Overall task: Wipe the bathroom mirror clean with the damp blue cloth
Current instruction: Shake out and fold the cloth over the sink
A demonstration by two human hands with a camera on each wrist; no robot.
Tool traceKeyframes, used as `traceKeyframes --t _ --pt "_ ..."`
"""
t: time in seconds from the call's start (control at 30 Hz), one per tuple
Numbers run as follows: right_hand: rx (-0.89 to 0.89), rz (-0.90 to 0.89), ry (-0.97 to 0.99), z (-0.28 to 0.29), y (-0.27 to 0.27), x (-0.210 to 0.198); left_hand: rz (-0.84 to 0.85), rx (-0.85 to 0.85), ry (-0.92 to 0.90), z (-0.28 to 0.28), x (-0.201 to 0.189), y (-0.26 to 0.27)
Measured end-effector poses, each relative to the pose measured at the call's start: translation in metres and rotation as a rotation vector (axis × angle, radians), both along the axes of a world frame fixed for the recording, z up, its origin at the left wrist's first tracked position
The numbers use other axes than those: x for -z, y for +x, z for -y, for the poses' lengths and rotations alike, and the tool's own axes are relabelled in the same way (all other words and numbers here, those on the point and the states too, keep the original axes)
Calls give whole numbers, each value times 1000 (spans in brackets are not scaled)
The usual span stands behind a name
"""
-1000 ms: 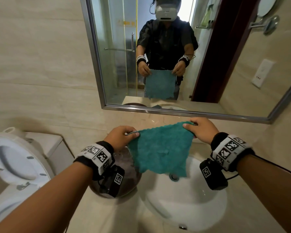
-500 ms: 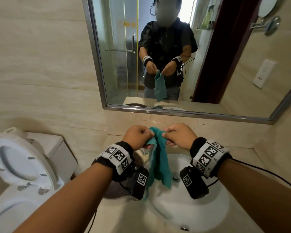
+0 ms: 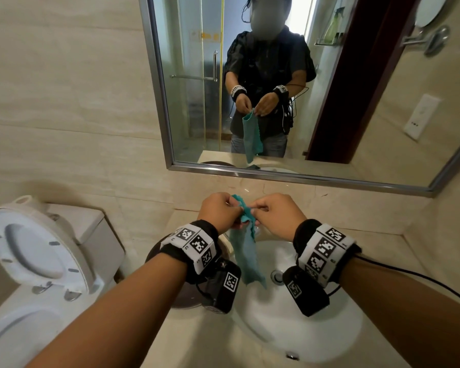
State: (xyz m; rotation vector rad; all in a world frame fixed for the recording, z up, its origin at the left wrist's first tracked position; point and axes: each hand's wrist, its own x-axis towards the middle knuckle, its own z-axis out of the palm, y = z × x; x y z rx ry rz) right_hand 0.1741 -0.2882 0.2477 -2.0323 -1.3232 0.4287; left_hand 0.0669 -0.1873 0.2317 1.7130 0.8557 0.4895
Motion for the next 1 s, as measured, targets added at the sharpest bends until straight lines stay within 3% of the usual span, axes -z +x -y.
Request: traceKeyframes --t 0.17,0.4,0.5,0.63,0.77,0.93,1.0 --pt "-34 -81 -34 0 -6 3 7 13 -26 -3 -4 -5" --pt "20 -77 90 0 7 7 16 91 20 -6 -1 -20" --pt "28 -165 136 1 14 -3 -80 78 63 -15 12 -27" --pt "13 -376 167 2 19 -20 -272 182 -5 -14 26 -26" --pt "8 -477 138 1 23 -29 -69 269 -164 -6 28 -15" --pt "188 -302 53 2 35 -24 61 294 -229 -4 23 -15" --pt "245 -494 -12 3 36 -20 83 284 -230 -3 18 -18"
